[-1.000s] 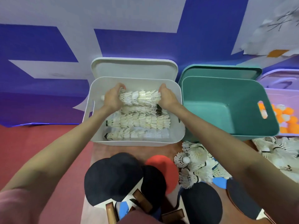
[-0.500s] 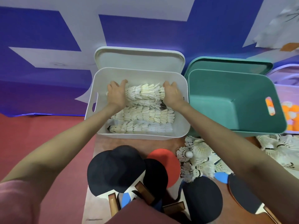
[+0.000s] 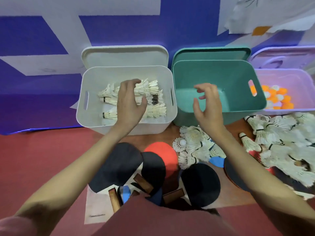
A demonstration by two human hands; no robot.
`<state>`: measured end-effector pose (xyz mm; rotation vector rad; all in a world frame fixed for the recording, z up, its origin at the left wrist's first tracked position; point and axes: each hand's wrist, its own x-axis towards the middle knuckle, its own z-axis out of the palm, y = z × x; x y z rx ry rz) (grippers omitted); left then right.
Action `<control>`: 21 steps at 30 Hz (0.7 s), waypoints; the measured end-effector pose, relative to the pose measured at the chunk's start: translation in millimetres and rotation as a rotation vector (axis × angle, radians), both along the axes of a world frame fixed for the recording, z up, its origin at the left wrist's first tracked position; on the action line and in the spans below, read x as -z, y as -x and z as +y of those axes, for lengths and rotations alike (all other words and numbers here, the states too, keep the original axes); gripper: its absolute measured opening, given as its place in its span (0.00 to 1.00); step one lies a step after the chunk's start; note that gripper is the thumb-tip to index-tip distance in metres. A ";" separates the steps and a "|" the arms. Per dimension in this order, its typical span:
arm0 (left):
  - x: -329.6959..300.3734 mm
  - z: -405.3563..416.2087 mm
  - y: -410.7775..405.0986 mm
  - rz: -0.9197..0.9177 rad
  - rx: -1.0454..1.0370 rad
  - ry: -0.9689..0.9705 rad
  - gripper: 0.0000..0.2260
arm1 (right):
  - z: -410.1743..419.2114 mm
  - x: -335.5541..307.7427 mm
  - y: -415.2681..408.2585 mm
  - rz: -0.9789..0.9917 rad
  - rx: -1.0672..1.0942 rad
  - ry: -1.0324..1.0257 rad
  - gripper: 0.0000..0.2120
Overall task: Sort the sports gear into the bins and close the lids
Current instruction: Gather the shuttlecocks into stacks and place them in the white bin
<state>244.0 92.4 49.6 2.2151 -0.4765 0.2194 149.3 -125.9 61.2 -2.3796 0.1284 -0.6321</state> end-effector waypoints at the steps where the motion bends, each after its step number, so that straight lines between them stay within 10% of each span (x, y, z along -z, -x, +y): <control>1: -1.9 -8.2 16.8 -0.046 0.056 0.042 0.18 | -9.6 6.2 20.8 -0.001 0.077 -0.028 0.14; 7: 27.0 -45.7 95.2 0.071 0.304 -0.059 0.15 | -36.0 72.3 95.7 0.370 0.149 -0.079 0.05; 11: 51.6 -57.6 122.1 0.198 0.288 -0.212 0.16 | -32.8 89.9 84.1 0.655 0.086 0.029 0.22; 17: 60.7 -77.5 151.3 0.236 0.143 -0.240 0.12 | -44.2 99.2 66.2 0.699 0.080 0.177 0.16; 21: 61.5 -93.8 172.8 0.360 0.051 -0.144 0.11 | -77.6 100.1 79.6 0.625 0.086 -0.114 0.13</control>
